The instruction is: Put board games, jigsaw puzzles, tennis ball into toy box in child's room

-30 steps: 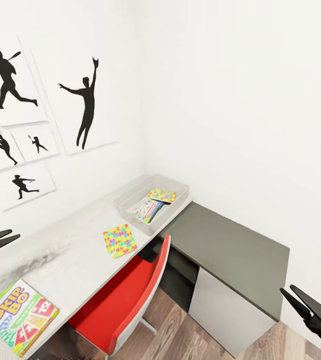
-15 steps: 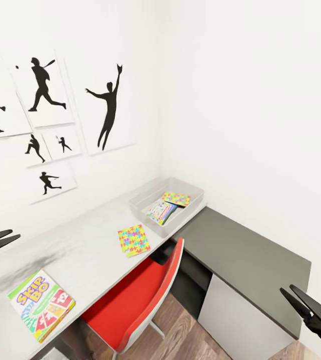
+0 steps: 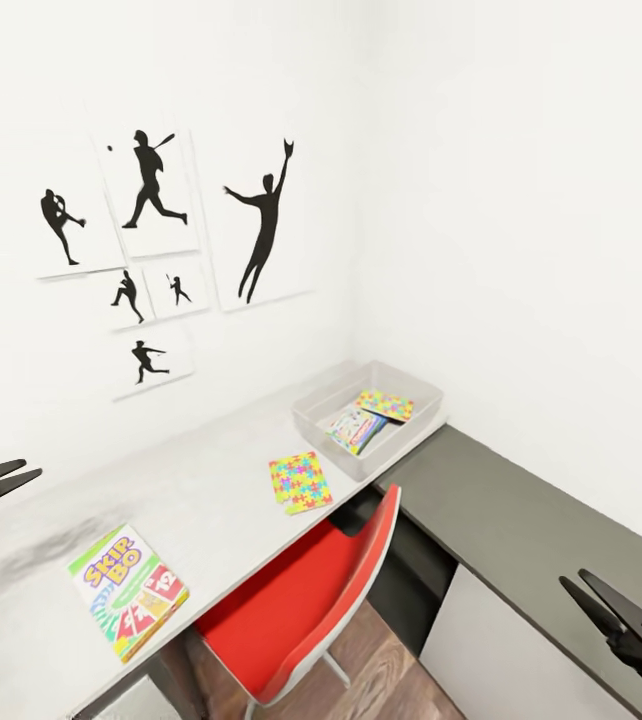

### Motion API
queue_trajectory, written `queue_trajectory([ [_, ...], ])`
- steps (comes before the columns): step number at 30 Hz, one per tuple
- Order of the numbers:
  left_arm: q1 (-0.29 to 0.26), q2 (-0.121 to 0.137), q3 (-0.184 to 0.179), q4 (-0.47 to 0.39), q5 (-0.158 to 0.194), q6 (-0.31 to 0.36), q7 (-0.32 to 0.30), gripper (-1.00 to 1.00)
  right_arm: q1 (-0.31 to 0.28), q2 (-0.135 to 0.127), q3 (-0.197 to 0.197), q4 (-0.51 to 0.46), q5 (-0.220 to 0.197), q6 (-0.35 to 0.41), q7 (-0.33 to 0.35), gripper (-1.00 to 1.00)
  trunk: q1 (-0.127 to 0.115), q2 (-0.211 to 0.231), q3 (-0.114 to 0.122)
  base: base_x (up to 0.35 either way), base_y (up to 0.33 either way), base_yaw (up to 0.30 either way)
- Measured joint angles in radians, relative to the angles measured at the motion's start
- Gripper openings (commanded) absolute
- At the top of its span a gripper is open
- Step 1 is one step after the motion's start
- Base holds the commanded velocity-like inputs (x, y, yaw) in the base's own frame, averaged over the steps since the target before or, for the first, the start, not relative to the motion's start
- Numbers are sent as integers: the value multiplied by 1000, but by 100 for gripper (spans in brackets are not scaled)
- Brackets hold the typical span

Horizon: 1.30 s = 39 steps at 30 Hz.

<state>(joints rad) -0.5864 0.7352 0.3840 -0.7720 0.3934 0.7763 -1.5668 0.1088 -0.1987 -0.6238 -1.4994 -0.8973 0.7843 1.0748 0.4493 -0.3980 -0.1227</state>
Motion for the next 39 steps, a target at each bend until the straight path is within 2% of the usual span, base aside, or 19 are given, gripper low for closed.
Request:
queue_trajectory([
  [14, 0, 0, 0, 0, 0, 0, 0, 100, 0, 0, 1, 0, 0, 0, 0, 100, 0, 0, 18, 0, 26, 208],
  [39, 0, -6, -1, 0, 0, 0, 0, 100, 0, -2, 3, 0, 0, 0, -2, 100, 0, 0, 49, 0, 107, 210],
])
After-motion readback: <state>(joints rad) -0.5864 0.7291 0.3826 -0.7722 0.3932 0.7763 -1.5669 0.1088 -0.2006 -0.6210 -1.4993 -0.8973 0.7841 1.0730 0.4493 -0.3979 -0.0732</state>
